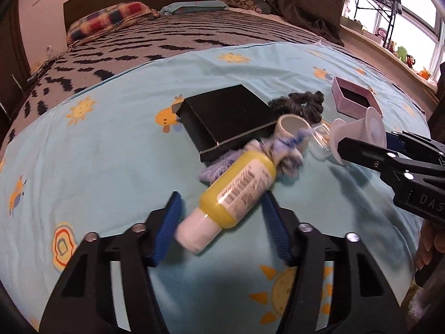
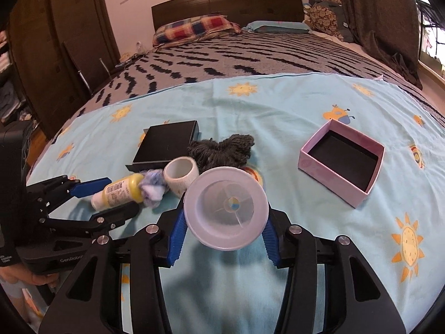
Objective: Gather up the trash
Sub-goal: 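Grasp the yellow-white bottle with the left tool while the right tool grasps the white cup, then lower both tools beside the bed and release the bottle and cup into the bin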
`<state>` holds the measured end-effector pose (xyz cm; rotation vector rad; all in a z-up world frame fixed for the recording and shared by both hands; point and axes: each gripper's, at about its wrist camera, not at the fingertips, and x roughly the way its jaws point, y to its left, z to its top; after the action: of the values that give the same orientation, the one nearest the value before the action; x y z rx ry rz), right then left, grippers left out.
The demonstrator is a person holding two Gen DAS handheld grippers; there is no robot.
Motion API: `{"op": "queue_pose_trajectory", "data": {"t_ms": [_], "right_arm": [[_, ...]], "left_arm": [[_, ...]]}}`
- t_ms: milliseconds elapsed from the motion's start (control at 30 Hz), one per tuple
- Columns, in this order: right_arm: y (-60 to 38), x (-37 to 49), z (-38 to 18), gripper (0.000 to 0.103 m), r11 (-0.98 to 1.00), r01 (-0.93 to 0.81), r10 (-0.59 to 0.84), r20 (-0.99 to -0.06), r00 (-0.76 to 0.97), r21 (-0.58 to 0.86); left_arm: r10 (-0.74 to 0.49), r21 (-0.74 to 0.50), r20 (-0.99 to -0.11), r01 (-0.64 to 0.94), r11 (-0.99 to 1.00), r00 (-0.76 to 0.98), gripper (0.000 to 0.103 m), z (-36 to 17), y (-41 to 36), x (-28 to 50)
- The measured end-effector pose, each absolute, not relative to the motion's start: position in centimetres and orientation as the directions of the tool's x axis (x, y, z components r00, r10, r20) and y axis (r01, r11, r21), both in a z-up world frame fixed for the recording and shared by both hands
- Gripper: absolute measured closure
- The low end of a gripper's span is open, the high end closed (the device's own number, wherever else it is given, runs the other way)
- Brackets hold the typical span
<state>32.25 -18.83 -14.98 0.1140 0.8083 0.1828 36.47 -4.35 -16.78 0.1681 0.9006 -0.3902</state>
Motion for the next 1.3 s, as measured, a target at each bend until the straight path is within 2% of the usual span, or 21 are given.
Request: {"op": "queue_pose_trajectory", "data": {"t_ms": [233, 433, 833, 1300], "right_arm": [[-18.6, 31.0, -15.1, 0.055, 0.975, -0.131, 0.222, -0.711, 0.668, 0.182], [-18.0, 28.4, -14.4, 0.055, 0.975, -0.161, 0.222, -0.709, 0.669, 0.154], [-18.8, 20.7, -14.1, 0.055, 0.963, -0.152, 0.267, -0.711, 0.651, 0.222], [-18.7, 10.3, -14.1, 0.055, 0.959, -0.16, 0.281, -0.708, 0.648, 0.234]], "left_arm": [[-0.284, -0.033, -0.783, 0.419, 0.907, 0.553, 0.074, -16.8, -5.0, 34.7], [-0.302, -0.061, -0.775, 0.409, 0.91, 0.556, 0.075, -16.5, -5.2, 32.0], [-0.3, -0.101, -0.774, 0.359, 0.928, 0.557, 0.075, -15.8, -4.3, 22.4], [-0.319, -0.146, -0.763, 0.33, 0.933, 0.563, 0.075, -15.5, -3.9, 10.9]]}}
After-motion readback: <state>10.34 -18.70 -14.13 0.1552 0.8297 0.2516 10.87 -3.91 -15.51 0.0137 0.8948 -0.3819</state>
